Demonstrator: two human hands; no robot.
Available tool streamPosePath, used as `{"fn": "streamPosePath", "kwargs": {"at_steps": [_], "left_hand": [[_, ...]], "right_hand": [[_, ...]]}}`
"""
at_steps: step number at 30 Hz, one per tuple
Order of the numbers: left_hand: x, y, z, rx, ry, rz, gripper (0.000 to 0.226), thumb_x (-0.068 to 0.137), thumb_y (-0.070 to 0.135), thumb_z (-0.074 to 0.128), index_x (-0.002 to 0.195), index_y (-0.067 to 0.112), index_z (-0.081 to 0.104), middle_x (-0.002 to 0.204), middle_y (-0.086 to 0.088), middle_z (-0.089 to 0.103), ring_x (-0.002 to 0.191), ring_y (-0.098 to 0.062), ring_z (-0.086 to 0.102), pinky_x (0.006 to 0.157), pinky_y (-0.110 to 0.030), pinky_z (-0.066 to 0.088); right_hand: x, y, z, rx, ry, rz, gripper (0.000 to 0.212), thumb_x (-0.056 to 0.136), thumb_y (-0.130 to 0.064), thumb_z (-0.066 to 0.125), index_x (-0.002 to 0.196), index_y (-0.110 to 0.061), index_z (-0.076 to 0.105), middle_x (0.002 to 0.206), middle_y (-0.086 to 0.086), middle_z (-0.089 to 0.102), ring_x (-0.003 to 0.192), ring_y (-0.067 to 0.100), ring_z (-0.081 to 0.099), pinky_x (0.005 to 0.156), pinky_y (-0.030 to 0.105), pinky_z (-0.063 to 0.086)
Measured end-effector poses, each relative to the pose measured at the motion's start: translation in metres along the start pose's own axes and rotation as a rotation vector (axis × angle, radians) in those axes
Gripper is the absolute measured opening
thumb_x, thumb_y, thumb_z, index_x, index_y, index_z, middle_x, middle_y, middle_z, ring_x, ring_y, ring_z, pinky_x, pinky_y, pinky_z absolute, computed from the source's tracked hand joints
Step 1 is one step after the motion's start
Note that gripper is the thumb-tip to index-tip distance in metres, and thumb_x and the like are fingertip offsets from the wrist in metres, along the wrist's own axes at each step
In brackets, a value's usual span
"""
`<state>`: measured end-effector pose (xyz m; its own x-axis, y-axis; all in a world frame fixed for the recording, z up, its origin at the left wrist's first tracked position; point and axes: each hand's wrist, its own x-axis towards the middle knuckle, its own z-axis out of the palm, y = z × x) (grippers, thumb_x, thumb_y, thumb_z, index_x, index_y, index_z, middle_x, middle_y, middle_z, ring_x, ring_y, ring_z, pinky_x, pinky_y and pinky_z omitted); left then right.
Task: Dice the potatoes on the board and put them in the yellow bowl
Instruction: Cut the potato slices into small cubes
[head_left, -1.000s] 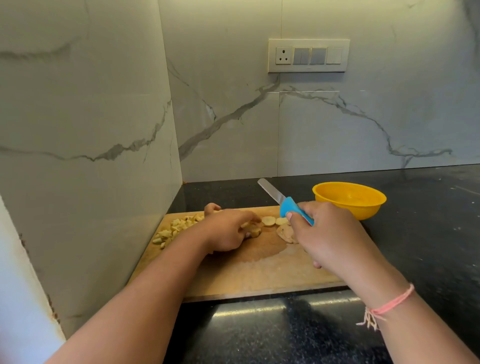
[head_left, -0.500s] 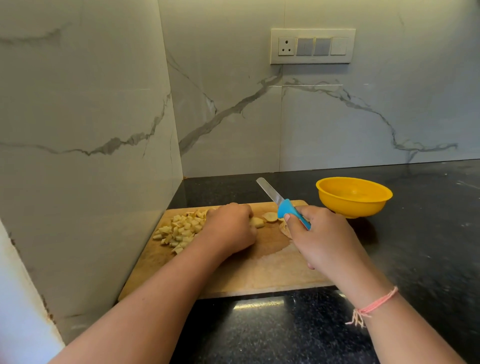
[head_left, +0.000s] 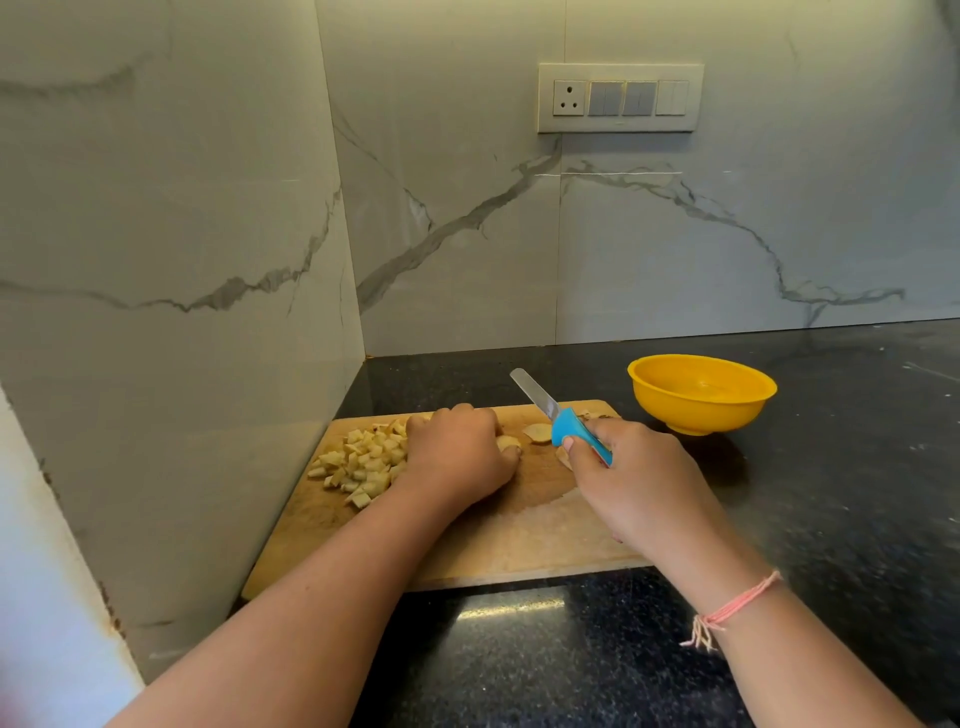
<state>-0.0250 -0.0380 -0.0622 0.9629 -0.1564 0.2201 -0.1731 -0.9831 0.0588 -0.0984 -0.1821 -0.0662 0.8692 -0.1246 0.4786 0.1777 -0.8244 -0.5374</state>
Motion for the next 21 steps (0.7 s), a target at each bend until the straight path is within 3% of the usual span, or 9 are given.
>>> {"fn": "streamPosePath", "kwargs": {"at_steps": [5,8,12,16,21], "left_hand": [[-0.006,-0.013,-0.017,-0.273,-0.025,-0.061,0.047,0.088,0.058,0.052,0.127,0.033,0.052,0.122,0.009,0.059,0.109,-0.014,0.055,0.099,-0.043,0.042],[-0.013,-0.022,-0.031,-0.263,-0.087,0.008,0.030,0.090,0.047,0.057,0.117,0.034,0.059,0.116,0.013,0.061,0.108,-0.011,0.055,0.102,-0.043,0.039],[-0.021,-0.017,-0.031,-0.236,-0.256,0.088,0.038,0.089,0.034,0.065,0.125,0.030,0.055,0.124,0.008,0.059,0.110,-0.011,0.055,0.094,-0.032,0.050],[-0.019,-0.017,-0.027,-0.357,-0.179,0.052,0.041,0.086,0.025,0.069,0.124,0.025,0.055,0.122,0.004,0.062,0.101,-0.010,0.057,0.090,-0.029,0.052],[-0.020,-0.013,-0.025,-0.444,-0.059,0.031,0.047,0.082,0.019,0.073,0.124,0.025,0.053,0.125,0.003,0.057,0.100,-0.013,0.059,0.087,-0.028,0.053]], "right_hand": [[-0.001,0.004,-0.001,-0.020,0.004,-0.016,0.043,0.099,-0.038,0.041,0.137,-0.022,0.048,0.112,-0.002,0.063,0.082,0.006,0.050,0.051,0.010,0.031],[-0.004,0.004,-0.003,-0.027,-0.003,-0.020,0.041,0.098,-0.039,0.041,0.135,-0.022,0.050,0.108,-0.002,0.063,0.081,0.007,0.051,0.052,0.013,0.033],[-0.009,0.002,-0.005,-0.041,-0.047,-0.023,0.039,0.099,-0.038,0.041,0.133,-0.023,0.052,0.096,-0.004,0.061,0.069,0.005,0.048,0.047,0.013,0.027],[-0.013,0.003,-0.007,-0.052,-0.060,-0.023,0.038,0.099,-0.038,0.040,0.132,-0.023,0.053,0.089,-0.007,0.055,0.069,0.006,0.048,0.046,0.013,0.025],[-0.012,0.003,-0.005,-0.064,-0.059,-0.010,0.039,0.099,-0.039,0.039,0.133,-0.023,0.051,0.099,-0.004,0.062,0.073,0.006,0.049,0.047,0.012,0.027]]}}
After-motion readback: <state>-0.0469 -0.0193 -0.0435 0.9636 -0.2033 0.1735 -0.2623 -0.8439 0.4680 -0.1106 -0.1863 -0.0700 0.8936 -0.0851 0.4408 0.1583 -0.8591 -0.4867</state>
